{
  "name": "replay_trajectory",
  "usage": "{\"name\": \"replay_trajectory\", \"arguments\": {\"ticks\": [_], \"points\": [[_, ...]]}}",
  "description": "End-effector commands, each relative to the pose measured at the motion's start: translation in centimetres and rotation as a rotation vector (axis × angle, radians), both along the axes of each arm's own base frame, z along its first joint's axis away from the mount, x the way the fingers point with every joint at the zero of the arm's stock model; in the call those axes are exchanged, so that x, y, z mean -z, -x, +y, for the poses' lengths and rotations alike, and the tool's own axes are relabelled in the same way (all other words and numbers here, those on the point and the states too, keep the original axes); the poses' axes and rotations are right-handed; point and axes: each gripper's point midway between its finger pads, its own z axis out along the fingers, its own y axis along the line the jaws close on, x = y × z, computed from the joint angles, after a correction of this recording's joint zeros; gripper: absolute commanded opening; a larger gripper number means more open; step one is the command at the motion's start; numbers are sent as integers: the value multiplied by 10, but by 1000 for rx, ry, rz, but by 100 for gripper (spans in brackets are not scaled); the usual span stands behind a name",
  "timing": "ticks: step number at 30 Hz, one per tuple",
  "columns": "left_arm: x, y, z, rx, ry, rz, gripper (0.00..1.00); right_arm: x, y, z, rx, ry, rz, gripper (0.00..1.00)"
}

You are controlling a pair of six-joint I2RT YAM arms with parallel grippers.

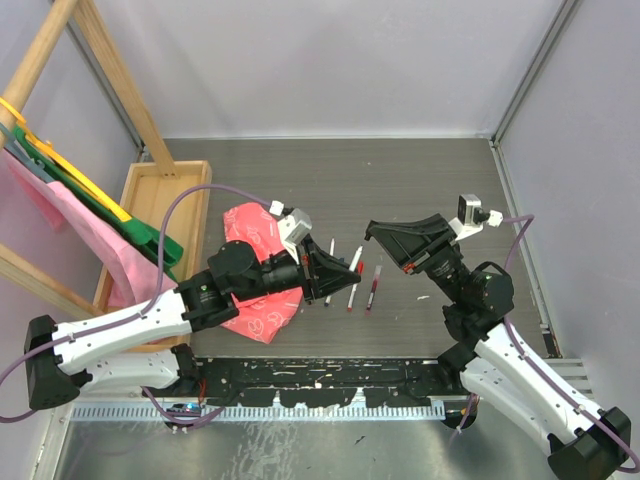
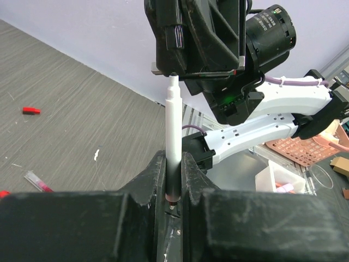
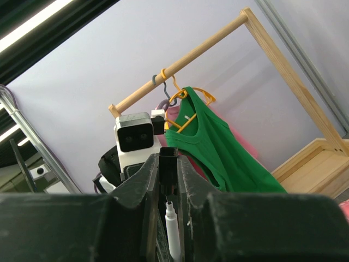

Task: Insert the pens into the pen caps
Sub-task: Insert the pen cap onto the pen.

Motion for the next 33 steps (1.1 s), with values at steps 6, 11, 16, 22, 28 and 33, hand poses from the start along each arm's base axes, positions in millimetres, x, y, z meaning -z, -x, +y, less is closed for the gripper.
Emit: {"name": "replay_trajectory", "arguments": {"ticks": [6,11,16,22,28,33], "points": [[-35,2,1,3,73,-62,0,-9,8,-4,-9,-34,-28,0],[-34,1,0,6,68,-57,0,-8,9,-4,-14,-37,-31,0],[-33,1,-1,7,66,-54,0,-8,10,-3,-18,-37,-32,0],[-32,1,-2,7,64,-50,0,-8,12,-3,-21,-37,-36,0],[-34,1,-1,4,69,-53,0,-5,11,-4,-17,-37,-27,0],[-33,0,0,-2,69,-52,0,-4,11,-3,-19,-34,-24,0]]}}
